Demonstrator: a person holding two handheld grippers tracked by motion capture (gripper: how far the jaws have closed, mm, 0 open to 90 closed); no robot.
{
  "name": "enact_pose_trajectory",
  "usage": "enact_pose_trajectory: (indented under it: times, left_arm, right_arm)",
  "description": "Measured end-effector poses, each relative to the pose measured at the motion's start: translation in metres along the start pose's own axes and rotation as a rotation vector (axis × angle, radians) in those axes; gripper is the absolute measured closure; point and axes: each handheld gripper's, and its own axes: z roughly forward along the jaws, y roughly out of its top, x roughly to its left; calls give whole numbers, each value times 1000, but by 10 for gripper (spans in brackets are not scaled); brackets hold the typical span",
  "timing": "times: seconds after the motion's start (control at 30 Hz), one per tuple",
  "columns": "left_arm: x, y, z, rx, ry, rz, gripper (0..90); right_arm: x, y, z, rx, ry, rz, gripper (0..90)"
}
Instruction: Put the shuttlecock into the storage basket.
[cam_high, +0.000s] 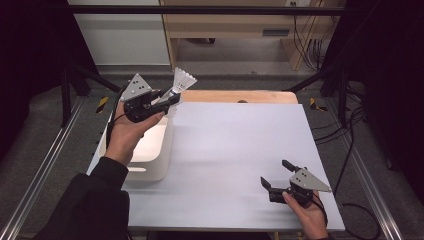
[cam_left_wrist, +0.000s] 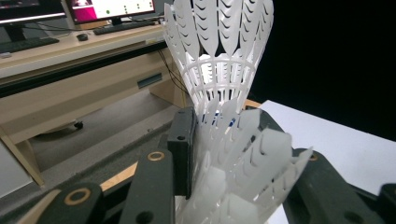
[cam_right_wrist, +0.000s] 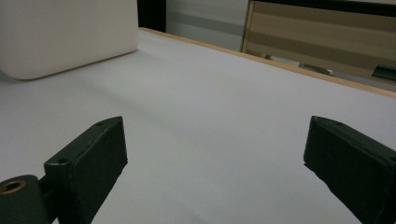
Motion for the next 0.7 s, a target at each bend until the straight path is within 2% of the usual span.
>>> enact_pose_trajectory:
  times: [0.43,0.7]
  left_arm:
    - [28,-9,0,-23,49,-50,646]
    - [42,-15,3,-29,85,-64,646]
  right_arm:
    - [0,0,1,-3,6,-2,59]
    - [0,1,0,-8,6,0,57]
